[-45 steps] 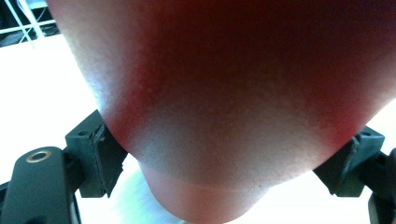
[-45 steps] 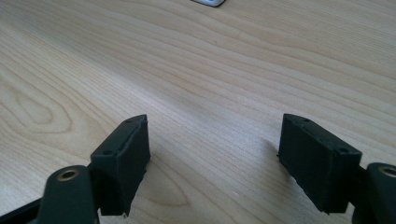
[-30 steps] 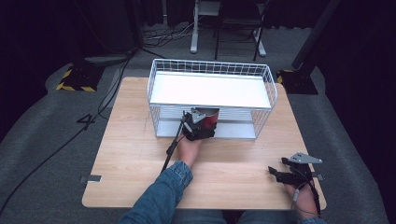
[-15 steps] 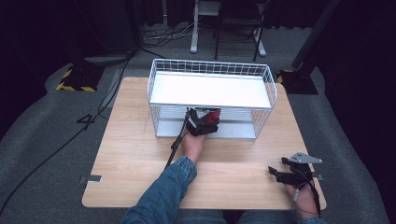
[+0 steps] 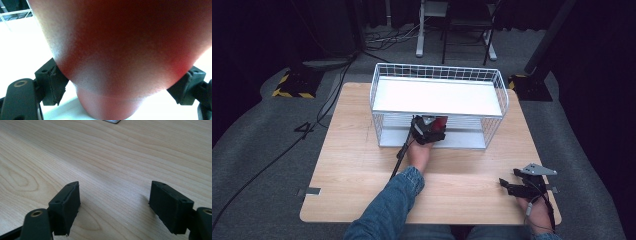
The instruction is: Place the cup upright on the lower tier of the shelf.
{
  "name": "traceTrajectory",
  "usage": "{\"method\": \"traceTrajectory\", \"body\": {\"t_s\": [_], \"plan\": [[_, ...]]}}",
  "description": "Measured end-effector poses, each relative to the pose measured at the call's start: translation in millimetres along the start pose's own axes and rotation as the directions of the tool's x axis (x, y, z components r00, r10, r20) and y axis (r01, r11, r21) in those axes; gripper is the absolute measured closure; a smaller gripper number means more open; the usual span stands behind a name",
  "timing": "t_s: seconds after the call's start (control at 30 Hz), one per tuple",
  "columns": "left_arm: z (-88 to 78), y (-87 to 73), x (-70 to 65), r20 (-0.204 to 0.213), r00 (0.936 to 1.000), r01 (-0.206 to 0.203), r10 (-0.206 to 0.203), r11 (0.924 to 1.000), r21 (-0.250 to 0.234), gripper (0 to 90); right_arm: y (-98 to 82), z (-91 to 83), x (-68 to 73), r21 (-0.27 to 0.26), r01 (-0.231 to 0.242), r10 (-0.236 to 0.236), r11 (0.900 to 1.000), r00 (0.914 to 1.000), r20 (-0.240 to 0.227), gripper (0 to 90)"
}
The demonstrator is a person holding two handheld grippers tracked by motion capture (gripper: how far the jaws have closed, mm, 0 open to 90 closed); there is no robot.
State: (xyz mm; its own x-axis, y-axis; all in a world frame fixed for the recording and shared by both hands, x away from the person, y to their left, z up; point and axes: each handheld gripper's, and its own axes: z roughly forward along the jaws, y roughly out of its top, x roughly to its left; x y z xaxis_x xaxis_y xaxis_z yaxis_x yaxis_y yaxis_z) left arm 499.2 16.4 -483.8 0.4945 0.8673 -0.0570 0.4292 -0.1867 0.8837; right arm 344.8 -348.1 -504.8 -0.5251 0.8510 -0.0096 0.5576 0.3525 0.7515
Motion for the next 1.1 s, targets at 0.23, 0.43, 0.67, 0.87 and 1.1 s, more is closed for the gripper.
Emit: {"method": "traceTrajectory", "body": {"t_s": [0.23,0.43,0.67,0.87,1.1], "plan": [[3.2,0.9,2.2,0.075,0.997,-0.021,0.021,0.9998,0.001,16.0,0.0,0.0,0.0,0.0,0.0,0.0,1.0,1.0,0.0,25.2],[2.1,-0.1,1.3,0.044,0.9989,0.019,-0.018,0.9998,-0.008,15.4,0.0,0.0,0.0,0.0,0.0,0.0,1.0,1.0,0.0,25.2],[1.6,-1.2,2.2,0.042,0.9988,0.027,-0.027,0.9996,0.001,5.1,0.0,0.1,-0.2,0.001,-0.002,0.002,1.0,1.0,0.0,24.2],[-5.3,-3.7,4.6,0.053,0.9983,0.023,-0.023,0.9997,0.004,0.0,0.1,0.0,-0.1,0.003,-0.007,0.007,1.0,1.0,0.001,23.9],[-16.1,-11.5,10.3,0.055,0.998,0.031,-0.031,0.9995,0.0,0.0,0.0,0.1,0.0,0.001,-0.002,0.002,1.0,1.0,0.003,23.7]]}}
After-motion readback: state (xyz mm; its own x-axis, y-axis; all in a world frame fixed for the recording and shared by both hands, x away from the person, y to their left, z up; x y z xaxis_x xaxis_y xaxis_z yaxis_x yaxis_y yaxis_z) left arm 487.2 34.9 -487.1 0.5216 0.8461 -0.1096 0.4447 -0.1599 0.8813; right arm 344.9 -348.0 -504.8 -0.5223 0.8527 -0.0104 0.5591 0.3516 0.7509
